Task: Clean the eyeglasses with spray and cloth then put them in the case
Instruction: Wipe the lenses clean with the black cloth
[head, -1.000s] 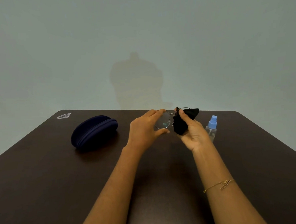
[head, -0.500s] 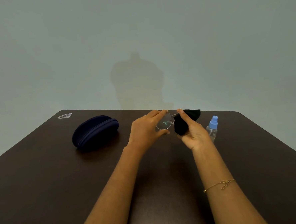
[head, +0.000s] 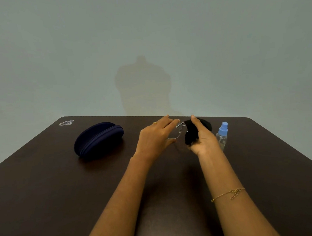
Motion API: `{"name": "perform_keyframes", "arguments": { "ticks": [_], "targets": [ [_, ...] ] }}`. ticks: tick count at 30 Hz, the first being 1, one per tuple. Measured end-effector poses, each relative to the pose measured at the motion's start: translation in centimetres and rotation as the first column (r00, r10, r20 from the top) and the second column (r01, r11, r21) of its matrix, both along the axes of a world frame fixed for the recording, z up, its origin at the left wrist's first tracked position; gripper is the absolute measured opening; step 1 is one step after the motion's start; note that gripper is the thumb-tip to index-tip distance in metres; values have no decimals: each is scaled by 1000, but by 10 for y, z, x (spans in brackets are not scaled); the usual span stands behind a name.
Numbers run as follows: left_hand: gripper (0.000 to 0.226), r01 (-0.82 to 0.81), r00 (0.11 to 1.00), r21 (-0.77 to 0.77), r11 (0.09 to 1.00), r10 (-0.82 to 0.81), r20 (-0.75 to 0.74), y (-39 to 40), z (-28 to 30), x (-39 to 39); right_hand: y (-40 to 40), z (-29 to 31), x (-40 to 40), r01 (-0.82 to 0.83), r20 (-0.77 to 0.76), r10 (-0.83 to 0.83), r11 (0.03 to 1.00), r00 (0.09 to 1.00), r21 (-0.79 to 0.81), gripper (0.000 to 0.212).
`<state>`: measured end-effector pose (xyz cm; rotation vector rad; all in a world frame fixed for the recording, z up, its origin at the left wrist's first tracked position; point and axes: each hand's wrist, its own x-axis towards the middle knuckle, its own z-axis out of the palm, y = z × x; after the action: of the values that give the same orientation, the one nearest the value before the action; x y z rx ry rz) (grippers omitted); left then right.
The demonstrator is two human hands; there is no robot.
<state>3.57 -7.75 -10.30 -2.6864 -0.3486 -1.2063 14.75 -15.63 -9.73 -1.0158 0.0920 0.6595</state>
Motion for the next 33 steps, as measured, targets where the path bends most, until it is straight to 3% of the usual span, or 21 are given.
{"name": "perform_keyframes", "arguments": {
  "ticks": [4, 10, 19, 25, 33],
  "targets": [
    [62, 40, 998, -130, 991, -45, -38, 4, -4, -2, -7, 0, 7, -4, -82, 15, 990, 997, 142, 48],
    [60, 64, 998, -224, 973, -64, 6, 6, -6, -2, -5, -2, 5, -4, -122, 36, 968, 992, 252, 43],
    [65, 61, 991, -377, 924, -12, 130, 11, -6, -2, 6, -3, -7, -110, 63, 101, 980, 993, 165, 38],
    [63, 92, 989, -430, 898, -31, 147, 10, -5, -1, 0, -2, 3, 32, 16, -35, 983, 999, 182, 27],
    [62, 53, 972, -459, 887, 59, 226, 7, -3, 1, 10, -3, -15, -53, 124, 33, 985, 992, 164, 20]
  ]
}}
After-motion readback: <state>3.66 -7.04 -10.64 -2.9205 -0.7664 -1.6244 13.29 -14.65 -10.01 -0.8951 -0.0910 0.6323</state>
